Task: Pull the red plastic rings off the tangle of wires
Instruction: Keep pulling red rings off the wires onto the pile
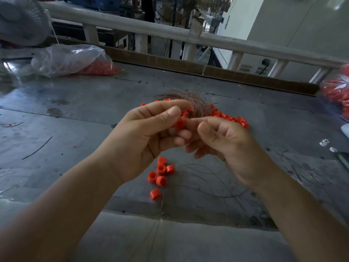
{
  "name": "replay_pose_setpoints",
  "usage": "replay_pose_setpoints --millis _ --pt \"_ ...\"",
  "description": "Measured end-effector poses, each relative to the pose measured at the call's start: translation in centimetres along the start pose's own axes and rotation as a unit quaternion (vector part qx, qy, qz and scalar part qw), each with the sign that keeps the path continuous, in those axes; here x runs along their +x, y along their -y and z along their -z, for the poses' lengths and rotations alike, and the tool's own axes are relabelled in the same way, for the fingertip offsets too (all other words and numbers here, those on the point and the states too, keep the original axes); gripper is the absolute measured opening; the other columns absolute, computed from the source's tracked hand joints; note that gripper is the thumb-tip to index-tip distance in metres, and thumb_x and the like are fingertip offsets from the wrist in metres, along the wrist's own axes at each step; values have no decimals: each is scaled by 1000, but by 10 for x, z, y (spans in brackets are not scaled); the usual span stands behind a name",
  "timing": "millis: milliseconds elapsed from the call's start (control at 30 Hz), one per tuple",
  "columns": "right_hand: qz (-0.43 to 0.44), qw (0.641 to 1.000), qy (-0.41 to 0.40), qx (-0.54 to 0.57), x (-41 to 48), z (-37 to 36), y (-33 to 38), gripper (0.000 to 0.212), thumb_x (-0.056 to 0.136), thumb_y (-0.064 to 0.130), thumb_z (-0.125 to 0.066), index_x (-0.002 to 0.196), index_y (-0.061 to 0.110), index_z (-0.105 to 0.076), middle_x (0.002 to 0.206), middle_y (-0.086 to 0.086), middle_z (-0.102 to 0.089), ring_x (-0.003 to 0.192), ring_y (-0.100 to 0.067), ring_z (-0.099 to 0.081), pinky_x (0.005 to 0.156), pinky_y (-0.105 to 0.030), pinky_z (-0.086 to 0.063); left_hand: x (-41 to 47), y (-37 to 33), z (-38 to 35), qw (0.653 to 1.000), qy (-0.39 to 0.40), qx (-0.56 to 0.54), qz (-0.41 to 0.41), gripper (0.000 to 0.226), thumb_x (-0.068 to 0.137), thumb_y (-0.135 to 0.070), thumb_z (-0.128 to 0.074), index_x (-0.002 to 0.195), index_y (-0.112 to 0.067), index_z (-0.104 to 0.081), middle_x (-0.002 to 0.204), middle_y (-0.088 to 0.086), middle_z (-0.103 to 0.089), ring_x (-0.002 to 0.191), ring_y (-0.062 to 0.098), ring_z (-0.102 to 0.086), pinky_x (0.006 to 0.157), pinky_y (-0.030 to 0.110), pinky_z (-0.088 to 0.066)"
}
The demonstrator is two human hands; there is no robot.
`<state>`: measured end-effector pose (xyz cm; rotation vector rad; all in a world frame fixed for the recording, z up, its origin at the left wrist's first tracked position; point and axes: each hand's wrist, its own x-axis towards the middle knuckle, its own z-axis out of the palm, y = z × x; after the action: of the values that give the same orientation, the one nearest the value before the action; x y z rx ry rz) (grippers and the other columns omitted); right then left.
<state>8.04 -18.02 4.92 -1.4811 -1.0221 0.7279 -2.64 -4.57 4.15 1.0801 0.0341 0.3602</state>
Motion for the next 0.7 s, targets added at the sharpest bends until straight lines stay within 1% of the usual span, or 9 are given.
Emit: replay_pose_setpoints --millis 100,167,233,333,367,433,500,600,700 --pt "-6 1000 24 12 -2 -5 1 27 68 28 -59 91 15 -63 67 0 -68 59 -12 -63 56 -20 -52 2 -3 2 999 -6 -34 3 22 75 -17 -55 79 -10 -75 72 8 -71 57 8 -65 52 13 -51" --pt "-7 999 14 31 -2 -4 1 20 67 25 -61 84 15 -66 57 -1 -64 48 -10 -57 46 -17 -47 2 -4 3 1000 4 -27 -3 15 73 -19 -63 73 -10 -75 72 6 -71 60 7 -66 53 12 -51" --pt "-9 999 -6 30 -2 0 3 17 66 28 -61 77 15 -67 53 0 -60 42 -7 -51 40 -14 -40 2 -5 4 1000 7 9 -8 9 62 -16 -72 69 -11 -74 72 5 -70 61 7 -67 54 12 -51" --pt "5 995 -44 -94 -1 7 3 9 75 26 -62 71 21 -67 56 7 -60 48 -1 -52 44 -13 -41 2 -4 7 992 -27 126 10 14 52 -9 -76 64 -13 -72 63 4 -68 60 12 -68 54 16 -52" --pt "10 984 -50 -174 0 9 1 9 79 23 -63 71 26 -68 60 10 -61 54 1 -54 49 -11 -42 3 -2 9 978 -51 203 8 13 53 -11 -76 64 -16 -72 63 2 -68 60 13 -67 55 16 -53" --pt "-5 944 -41 -327 2 12 -4 14 82 21 -64 74 32 -67 72 13 -59 69 2 -55 60 -8 -40 5 5 13 909 -88 407 -20 16 61 -11 -78 63 -24 -70 66 -8 -69 62 6 -66 60 14 -52" --pt "-34 920 -23 -389 2 13 -6 9 82 23 -65 79 32 -68 76 13 -57 73 1 -53 63 -8 -40 6 12 13 842 -68 534 -27 25 67 -12 -77 63 -33 -64 67 -16 -68 65 -3 -63 64 8 -48" --pt "-55 915 5 -400 1 12 -9 16 79 22 -70 75 36 -62 60 13 -52 60 10 -50 57 -7 -39 4 17 12 784 -5 621 -21 31 71 -16 -75 60 -40 -59 64 -25 -60 74 -22 -52 65 -3 -36" --pt "-47 900 16 -433 3 10 -15 13 77 20 -71 74 30 -63 59 13 -51 58 11 -49 56 -6 -38 4 20 13 753 24 658 -13 18 73 -17 -74 68 -33 -68 65 -29 -53 72 -30 -44 64 -7 -31"
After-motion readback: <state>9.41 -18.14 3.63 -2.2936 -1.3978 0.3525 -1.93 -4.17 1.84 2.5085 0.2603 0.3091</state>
